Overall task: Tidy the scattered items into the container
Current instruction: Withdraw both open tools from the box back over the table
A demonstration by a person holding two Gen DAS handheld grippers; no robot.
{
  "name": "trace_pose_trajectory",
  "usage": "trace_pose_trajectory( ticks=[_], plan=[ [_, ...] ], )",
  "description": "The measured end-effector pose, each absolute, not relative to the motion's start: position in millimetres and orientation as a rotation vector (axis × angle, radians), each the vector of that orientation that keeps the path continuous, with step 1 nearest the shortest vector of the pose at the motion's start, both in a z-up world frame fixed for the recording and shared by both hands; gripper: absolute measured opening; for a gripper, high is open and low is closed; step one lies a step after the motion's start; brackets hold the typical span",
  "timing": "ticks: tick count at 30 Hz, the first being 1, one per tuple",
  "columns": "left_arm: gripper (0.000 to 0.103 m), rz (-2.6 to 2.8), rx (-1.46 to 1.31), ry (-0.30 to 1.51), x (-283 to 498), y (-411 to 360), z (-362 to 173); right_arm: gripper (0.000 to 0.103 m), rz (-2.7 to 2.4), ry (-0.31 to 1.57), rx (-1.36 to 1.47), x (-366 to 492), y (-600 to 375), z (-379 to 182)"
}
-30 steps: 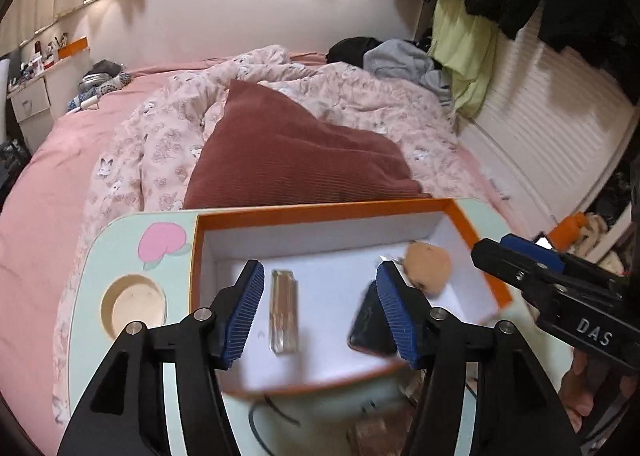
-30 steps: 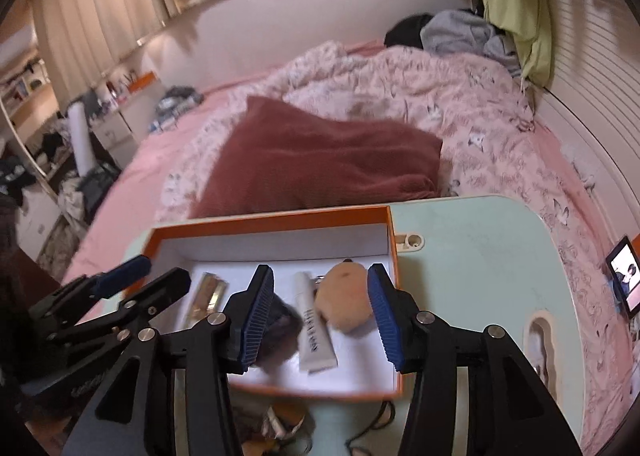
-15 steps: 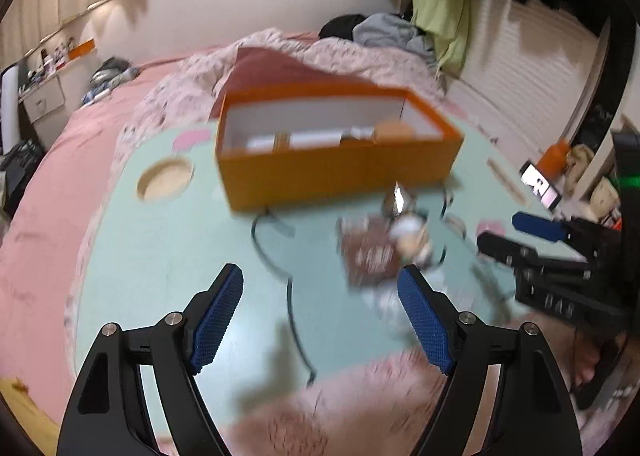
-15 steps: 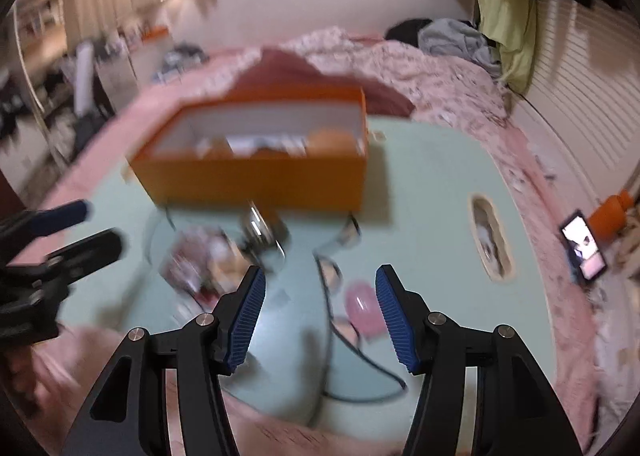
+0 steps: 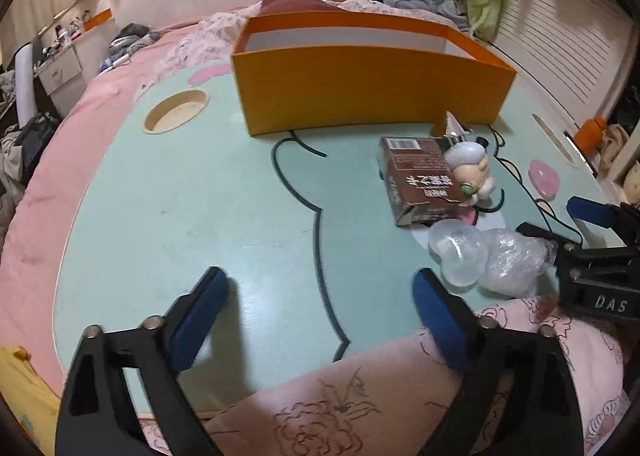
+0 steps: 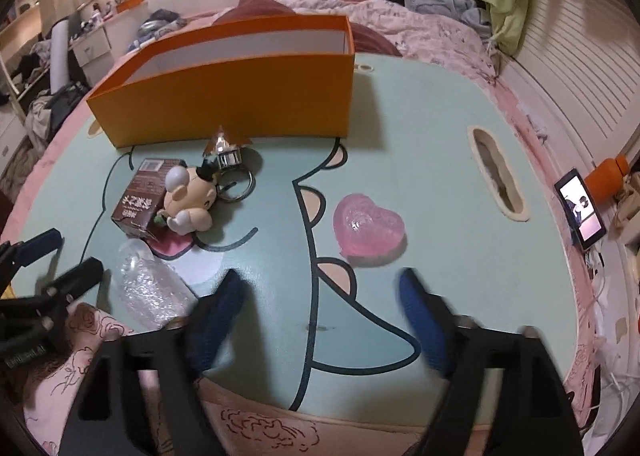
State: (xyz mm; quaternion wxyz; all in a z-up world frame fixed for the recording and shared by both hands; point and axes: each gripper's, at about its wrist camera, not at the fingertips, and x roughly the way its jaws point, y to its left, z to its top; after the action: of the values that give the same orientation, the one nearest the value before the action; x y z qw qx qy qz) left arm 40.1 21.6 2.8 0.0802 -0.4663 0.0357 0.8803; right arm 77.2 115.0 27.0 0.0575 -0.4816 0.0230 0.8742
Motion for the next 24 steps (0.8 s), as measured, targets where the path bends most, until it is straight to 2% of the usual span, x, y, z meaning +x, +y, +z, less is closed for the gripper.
trace_pose_trajectory(
  ticks=[17, 24],
  plan=[
    [0.095, 2.631, -1.386, 0.094, 40.6, 18.3, 5.5, 0.102, 2.664, 0.060, -1.464, 78.8, 110.4, 26.7],
    [0.095, 2.649, -1.279, 0.039, 47.7, 12.4, 21.7, 0.102, 2.665, 0.057, -1.462, 79.8, 108.5, 27.1]
  ],
)
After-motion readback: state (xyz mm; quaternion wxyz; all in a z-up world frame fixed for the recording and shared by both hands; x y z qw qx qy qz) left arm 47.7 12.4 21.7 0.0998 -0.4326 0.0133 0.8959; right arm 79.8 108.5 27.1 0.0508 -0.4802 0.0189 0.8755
